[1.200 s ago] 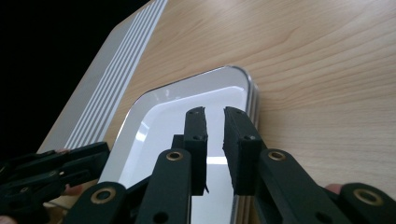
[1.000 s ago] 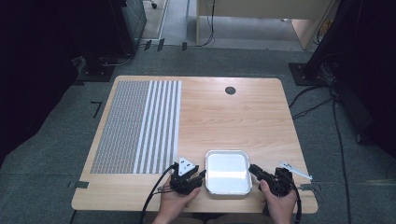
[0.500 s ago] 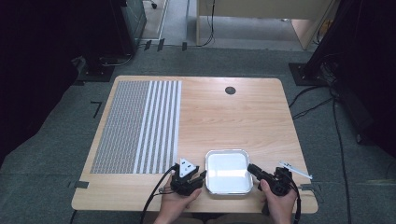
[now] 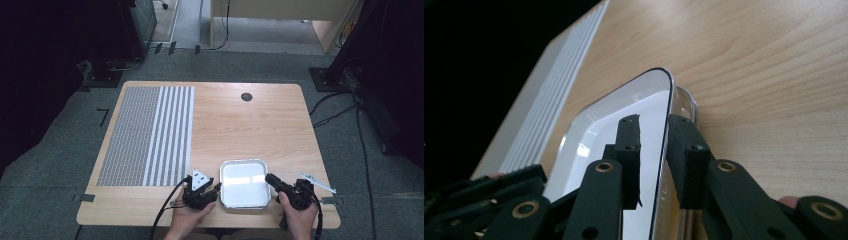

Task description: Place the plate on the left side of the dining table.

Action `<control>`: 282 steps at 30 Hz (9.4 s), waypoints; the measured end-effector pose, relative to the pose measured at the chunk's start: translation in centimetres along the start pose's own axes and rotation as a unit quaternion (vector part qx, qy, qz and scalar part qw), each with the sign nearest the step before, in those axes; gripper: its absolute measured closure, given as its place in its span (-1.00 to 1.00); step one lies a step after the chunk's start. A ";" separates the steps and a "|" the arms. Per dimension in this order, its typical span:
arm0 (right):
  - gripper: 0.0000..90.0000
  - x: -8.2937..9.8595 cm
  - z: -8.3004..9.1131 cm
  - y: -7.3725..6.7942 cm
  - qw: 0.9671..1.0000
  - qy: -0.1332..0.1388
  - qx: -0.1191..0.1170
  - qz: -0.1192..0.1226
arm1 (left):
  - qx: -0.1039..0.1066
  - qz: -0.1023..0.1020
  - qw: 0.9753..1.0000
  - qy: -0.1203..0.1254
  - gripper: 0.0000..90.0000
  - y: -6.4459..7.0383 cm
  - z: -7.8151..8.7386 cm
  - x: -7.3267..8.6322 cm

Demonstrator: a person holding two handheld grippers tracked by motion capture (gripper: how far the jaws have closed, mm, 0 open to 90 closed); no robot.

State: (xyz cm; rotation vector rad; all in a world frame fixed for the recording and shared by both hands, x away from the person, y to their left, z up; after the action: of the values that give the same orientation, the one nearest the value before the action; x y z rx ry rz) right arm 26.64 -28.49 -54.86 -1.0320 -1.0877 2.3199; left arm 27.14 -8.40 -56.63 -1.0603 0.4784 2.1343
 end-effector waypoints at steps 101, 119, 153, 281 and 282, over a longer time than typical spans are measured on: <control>0.98 3.3 -9.0 -13.2 0.986 0.046 0.113 0.114 | -0.073 0.080 0.994 -0.013 0.78 -11.8 7.8 -2.1; 0.98 3.4 -17.0 -19.1 0.990 0.016 0.094 0.101 | -0.114 0.089 0.989 -0.027 0.82 -21.1 10.3 -2.2; 0.97 4.1 -29.4 -20.3 0.989 -0.043 0.115 0.078 | -0.154 0.134 0.976 -0.072 0.92 -32.4 6.5 0.0; -0.48 -6.8 -11.5 -6.6 0.979 -0.011 0.140 0.147 | -0.170 0.120 0.977 -0.057 -0.31 -24.2 12.3 8.8; -0.48 -6.9 -11.2 -6.3 0.979 -0.011 0.141 0.147 | -0.170 0.122 0.976 -0.057 -0.31 -24.2 12.3 9.0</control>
State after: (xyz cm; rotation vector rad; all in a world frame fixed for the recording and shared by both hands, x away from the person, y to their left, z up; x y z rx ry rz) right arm 39.81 -22.99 -51.65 -1.1169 -0.6174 2.6262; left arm 34.11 19.34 -56.94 -1.0977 0.1995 2.5451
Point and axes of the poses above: each handheld gripper's, and its own axes: z roughly backward along the jaws, x roughly out of its underside, y roughly to its right, the point moved 10 cm from there along -z, roughly forward along the jaws, and after that the axes turned 14 degrees about -z, right-handed, at the moved point
